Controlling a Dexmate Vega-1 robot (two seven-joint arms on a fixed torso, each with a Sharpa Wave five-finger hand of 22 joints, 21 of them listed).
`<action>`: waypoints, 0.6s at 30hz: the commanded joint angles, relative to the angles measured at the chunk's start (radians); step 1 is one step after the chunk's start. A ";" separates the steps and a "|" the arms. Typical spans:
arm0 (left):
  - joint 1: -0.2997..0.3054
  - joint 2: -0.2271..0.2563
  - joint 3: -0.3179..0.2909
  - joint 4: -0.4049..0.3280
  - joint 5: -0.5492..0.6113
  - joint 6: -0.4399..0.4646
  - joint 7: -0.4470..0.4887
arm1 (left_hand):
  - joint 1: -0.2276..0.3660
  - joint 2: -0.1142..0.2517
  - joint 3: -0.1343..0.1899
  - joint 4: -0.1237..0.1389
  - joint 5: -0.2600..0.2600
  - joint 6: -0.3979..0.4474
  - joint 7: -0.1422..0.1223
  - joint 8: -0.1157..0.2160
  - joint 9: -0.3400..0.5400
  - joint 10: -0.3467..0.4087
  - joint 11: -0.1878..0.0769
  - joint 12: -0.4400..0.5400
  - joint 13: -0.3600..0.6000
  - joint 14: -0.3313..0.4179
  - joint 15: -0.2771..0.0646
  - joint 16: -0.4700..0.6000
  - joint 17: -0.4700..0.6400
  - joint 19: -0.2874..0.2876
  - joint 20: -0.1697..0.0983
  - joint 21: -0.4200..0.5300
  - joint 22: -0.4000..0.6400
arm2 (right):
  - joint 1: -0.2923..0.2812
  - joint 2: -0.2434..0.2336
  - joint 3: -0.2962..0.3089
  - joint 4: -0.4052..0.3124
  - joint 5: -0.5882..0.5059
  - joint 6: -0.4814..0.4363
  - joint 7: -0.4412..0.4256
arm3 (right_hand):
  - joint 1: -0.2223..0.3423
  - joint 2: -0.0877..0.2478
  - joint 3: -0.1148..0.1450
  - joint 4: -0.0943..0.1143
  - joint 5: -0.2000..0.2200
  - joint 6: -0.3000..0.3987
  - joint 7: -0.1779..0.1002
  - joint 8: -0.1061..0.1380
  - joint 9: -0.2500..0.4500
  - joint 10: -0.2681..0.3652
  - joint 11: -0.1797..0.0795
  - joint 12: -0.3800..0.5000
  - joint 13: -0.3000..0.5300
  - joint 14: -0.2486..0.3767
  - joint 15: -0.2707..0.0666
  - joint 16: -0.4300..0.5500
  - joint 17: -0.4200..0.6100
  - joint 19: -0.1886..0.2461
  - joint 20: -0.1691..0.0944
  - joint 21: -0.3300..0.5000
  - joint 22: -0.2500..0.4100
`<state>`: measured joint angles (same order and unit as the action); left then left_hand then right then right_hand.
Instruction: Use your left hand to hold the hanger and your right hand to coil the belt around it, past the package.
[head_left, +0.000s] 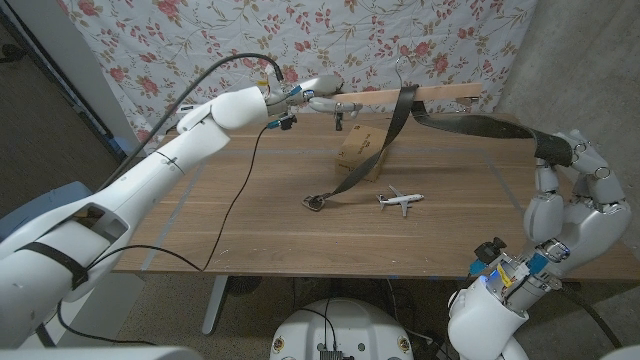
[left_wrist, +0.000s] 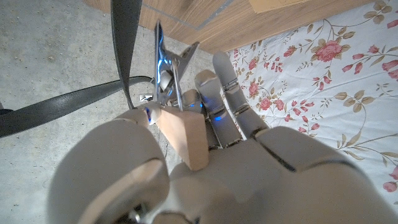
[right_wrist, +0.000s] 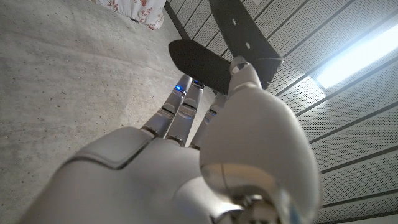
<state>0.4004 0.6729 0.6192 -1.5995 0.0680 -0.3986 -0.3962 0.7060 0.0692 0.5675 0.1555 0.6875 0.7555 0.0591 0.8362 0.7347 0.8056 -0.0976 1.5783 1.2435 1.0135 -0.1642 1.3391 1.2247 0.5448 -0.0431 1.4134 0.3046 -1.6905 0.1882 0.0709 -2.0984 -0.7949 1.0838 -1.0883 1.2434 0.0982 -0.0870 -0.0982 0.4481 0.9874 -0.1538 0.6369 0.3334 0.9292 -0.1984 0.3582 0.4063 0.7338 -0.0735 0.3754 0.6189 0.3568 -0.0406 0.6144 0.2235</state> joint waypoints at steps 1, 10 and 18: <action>-0.009 -0.006 0.020 -0.024 0.049 0.045 0.017 | 0.015 0.022 0.014 0.002 -0.007 -0.014 -0.007 0.025 0.034 0.029 -0.019 -0.003 0.001 0.007 0.000 0.017 0.007 -0.006 0.001 0.024 0.026 | -0.062 0.174 0.089 -0.049 -0.052 0.159 0.052 | 0.008 -0.003 -0.007 -0.001 0.006 0.007 -0.005 0.007 0.002 0.012 -0.002 -0.002 0.001 0.001 -0.164 0.002 0.004 -0.010 -0.076 0.008 0.003; -0.033 -0.014 0.039 0.000 0.043 0.027 -0.014 | 0.013 0.017 0.012 0.007 -0.016 -0.021 -0.015 0.025 0.028 0.018 -0.011 -0.006 0.001 -0.015 0.006 0.029 0.009 -0.028 0.004 0.020 0.026 | -0.105 0.210 0.115 -0.222 0.092 0.033 0.343 | 0.007 0.000 -0.012 0.001 0.006 0.005 -0.007 0.006 0.001 0.016 -0.003 -0.002 0.002 -0.001 -0.164 0.001 0.007 -0.012 -0.075 0.010 0.003; -0.049 -0.013 0.050 0.018 0.020 0.002 -0.056 | 0.007 0.010 0.008 0.010 -0.020 -0.027 -0.017 0.022 0.022 0.007 -0.011 -0.007 0.001 -0.034 0.017 0.037 0.008 -0.048 0.007 0.011 0.019 | -0.065 0.153 0.108 -0.441 0.102 -0.279 0.595 | 0.007 -0.002 -0.019 0.001 0.007 0.008 -0.012 0.008 0.001 0.020 -0.003 -0.002 0.002 -0.011 -0.163 -0.004 0.009 -0.019 -0.073 0.010 0.003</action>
<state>0.4029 0.6704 0.6231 -1.6166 0.0919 -0.3778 -0.3779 0.7113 0.0748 0.5661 0.1544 0.6816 0.7557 0.0592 0.8404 0.7346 0.8104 -0.0931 1.5745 1.2404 1.0135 -0.1641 1.3391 1.2245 0.5447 -0.0430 1.4133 0.3044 -1.7103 0.2263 0.0977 -2.1116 -0.8341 1.1393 -1.0963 1.2435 0.0981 -0.0869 -0.0983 0.4481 0.9874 -0.1538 0.6383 0.3323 0.9291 -0.1983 0.3582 0.4058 0.7339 -0.0735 0.3754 0.6187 0.3569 -0.0407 0.6143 0.2234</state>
